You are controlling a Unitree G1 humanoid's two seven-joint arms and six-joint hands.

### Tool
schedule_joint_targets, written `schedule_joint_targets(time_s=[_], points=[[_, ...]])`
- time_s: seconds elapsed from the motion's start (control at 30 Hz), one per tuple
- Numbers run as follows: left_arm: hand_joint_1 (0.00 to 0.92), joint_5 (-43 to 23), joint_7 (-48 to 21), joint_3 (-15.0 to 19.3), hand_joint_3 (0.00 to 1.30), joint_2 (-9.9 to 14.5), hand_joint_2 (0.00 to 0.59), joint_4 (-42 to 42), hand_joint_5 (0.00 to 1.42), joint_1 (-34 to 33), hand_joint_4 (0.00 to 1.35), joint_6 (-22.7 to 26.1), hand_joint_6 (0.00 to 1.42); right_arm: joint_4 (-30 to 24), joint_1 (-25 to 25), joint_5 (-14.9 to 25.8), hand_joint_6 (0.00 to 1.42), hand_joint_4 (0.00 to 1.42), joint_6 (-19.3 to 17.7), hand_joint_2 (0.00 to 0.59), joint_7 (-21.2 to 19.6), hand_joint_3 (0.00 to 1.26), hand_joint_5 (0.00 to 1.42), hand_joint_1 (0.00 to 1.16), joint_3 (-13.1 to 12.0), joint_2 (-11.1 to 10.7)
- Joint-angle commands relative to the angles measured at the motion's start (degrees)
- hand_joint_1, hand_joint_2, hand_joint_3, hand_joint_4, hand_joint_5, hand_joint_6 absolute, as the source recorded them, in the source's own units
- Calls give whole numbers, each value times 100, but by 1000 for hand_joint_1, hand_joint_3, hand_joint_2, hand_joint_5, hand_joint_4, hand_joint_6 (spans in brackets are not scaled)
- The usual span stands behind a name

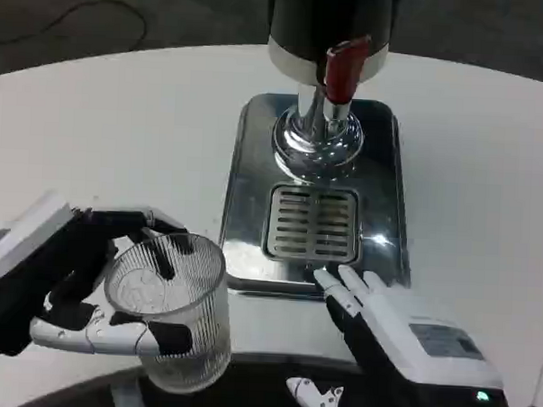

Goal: Grasp the cup under the faucet to collect the drink, then remove the cup.

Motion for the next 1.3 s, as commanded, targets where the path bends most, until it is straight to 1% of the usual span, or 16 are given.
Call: schedule_joint_targets(time_s=[0.03,0.47,0.8,0.97,1.07,1.3], points=[[510,-121,29,-16,1061,25,197,-43,1424,-33,1257,-6,1424,4,27,36,0,0,38,414,58,73,0,364,-7,5],[510,-125,31,0,1061,21,197,-57,1424,8,1257,1,1424,-25,31,59,0,0,64,414,57,73,0,364,2,3],[510,-62,105,-46,1061,-45,197,-61,1424,-68,1257,1,1424,-100,25,51,0,0,73,414,35,73,0,364,-66,-9],[510,116,197,-147,1061,-102,197,107,1424,-268,1257,29,1424,-220,61,50,0,0,102,414,35,73,0,364,-136,15],[510,244,269,-264,1061,-120,197,248,1424,-438,1257,14,1424,-316,98,50,0,0,113,414,26,73,0,364,-164,32],[510,772,588,-602,1061,-180,197,725,1424,-1134,1257,-46,1424,-648,329,125,0,0,69,414,-15,73,0,364,-274,21]])
